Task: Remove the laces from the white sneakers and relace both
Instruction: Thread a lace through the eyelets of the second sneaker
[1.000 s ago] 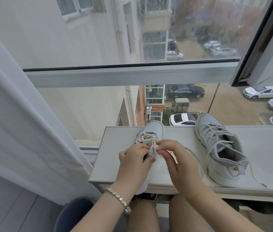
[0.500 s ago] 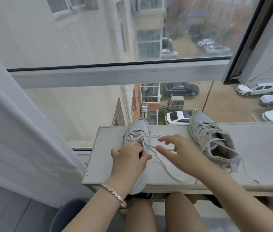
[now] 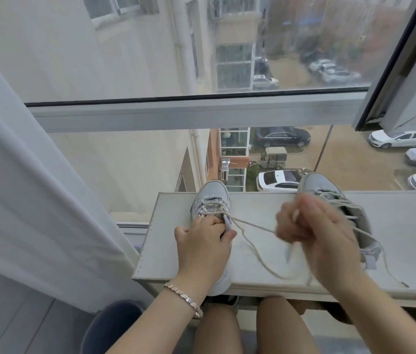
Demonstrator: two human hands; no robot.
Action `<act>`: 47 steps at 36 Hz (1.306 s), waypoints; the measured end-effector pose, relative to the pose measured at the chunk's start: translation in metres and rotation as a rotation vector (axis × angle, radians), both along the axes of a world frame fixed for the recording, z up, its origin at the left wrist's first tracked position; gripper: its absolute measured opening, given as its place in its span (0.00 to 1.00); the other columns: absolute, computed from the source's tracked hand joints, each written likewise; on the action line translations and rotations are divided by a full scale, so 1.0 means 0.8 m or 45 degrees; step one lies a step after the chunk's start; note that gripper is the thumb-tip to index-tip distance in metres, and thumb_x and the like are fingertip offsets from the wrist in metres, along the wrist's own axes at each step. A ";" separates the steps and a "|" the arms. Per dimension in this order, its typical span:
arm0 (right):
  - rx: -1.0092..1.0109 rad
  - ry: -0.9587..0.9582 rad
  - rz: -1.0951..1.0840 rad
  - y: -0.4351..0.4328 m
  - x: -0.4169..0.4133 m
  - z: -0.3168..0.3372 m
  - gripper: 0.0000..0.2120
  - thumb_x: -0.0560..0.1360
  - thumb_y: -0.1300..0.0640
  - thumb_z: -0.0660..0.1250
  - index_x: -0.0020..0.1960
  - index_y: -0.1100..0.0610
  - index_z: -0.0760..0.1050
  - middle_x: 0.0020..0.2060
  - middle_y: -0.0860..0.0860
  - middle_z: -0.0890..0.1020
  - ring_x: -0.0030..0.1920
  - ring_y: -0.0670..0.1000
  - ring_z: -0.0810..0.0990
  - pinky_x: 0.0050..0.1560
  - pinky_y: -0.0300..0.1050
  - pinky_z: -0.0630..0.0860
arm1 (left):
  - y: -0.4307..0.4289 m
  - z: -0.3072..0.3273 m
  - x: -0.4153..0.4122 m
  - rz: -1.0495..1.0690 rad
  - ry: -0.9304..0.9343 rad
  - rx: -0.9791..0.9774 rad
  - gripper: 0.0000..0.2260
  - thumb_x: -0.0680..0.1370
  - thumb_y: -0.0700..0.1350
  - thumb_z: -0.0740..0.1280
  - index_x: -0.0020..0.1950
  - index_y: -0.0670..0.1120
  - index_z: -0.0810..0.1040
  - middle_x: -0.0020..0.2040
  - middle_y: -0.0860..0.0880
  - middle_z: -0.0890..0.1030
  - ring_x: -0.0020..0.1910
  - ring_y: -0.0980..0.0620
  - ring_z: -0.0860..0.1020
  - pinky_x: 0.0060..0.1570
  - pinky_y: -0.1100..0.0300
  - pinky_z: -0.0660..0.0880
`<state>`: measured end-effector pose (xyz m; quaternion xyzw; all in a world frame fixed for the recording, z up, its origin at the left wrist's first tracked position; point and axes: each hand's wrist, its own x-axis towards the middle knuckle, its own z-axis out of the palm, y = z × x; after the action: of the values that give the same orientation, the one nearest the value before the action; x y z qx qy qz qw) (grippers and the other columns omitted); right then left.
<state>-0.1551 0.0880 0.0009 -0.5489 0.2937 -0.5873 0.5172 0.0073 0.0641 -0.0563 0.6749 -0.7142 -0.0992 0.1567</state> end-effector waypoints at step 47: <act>0.073 1.280 0.051 -0.009 -0.001 0.004 0.13 0.80 0.52 0.57 0.39 0.46 0.75 0.22 0.44 0.69 0.24 0.44 0.64 0.29 0.35 0.64 | -0.061 0.085 0.032 0.556 2.331 0.930 0.10 0.82 0.40 0.55 0.42 0.39 0.71 0.23 0.50 0.69 0.19 0.56 0.68 0.22 0.66 0.72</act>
<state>-0.1559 0.0808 0.0043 -0.7550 0.5119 -0.2320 0.3377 0.0325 0.0156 0.0121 0.4617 -0.1060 -0.7610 0.4432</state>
